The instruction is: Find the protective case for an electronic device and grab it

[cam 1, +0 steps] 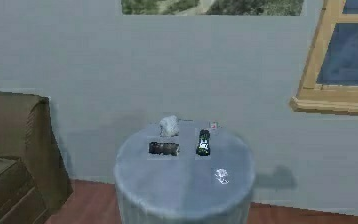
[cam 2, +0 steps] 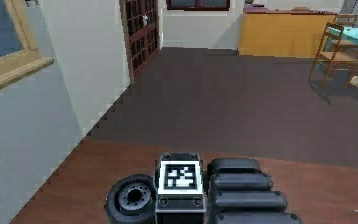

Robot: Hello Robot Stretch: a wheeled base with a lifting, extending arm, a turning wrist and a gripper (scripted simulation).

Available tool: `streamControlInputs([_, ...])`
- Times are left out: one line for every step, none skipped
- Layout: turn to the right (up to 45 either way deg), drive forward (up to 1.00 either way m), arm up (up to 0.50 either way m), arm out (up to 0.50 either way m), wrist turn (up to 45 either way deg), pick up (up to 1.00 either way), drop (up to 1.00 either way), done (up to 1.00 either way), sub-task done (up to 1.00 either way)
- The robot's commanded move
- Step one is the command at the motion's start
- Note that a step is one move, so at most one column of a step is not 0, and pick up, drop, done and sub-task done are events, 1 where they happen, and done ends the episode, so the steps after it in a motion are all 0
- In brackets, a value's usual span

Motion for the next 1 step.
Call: streamControlInputs([0.0,0.25,0.00,0.00,0.0,0.00,0.00,0.00,0.00])
